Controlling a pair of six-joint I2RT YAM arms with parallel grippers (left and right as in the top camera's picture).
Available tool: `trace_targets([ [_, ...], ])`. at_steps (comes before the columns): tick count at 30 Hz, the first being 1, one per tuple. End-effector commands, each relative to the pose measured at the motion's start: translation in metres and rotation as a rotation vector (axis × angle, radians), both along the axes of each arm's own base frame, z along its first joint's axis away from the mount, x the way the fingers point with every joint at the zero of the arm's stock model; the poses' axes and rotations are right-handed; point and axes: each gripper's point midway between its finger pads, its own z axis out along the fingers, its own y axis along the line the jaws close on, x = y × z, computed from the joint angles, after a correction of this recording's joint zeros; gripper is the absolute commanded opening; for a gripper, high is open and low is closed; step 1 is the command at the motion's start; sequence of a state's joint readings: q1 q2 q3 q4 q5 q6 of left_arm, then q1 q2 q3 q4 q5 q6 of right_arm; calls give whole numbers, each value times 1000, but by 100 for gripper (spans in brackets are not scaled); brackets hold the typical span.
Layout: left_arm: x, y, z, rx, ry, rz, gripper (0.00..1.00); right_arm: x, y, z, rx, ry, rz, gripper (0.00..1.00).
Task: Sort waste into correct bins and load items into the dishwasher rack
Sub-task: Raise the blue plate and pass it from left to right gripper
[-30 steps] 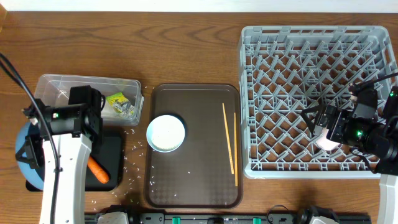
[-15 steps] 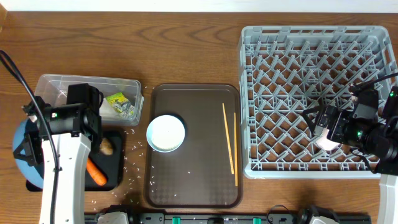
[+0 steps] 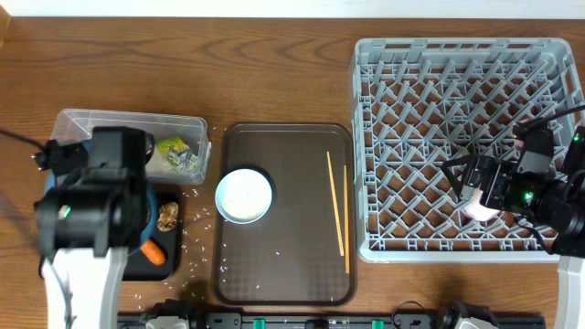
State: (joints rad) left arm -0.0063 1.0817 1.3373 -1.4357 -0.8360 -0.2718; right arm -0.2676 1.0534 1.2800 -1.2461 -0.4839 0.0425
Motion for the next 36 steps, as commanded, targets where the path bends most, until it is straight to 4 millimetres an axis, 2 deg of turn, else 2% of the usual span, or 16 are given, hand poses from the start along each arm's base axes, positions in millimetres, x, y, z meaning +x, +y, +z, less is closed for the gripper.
trace_targets([
  [1,11,-45,5,-302,-149,-153,6,0,32,21,117,-95,164,99],
  [3,21,-72,11,-460,-238,-244,6,0,45,31,173,-146,238,99],
  [8,42,-152,34,-845,-405,-534,6,-3,79,58,307,-236,384,91],
  [11,50,-176,46,-952,-440,-634,6,-7,97,61,335,-226,435,91],
  [15,53,-178,45,-964,-436,-639,7,-12,123,69,328,-271,554,93],
  [18,54,-180,46,-971,-437,-645,6,-9,136,70,303,-282,571,95],
  [25,55,-200,56,-1040,-448,-734,6,-2,177,86,269,-380,642,91],
  [29,54,-213,59,-1051,-439,-796,6,13,189,80,195,-397,595,89],
  [31,53,-218,60,-1042,-432,-822,6,13,207,80,204,-409,639,89],
  [33,56,-214,57,-989,-425,-810,7,12,223,78,210,-419,684,88],
  [36,57,-218,53,-958,-399,-821,6,16,239,68,178,-417,702,84],
])
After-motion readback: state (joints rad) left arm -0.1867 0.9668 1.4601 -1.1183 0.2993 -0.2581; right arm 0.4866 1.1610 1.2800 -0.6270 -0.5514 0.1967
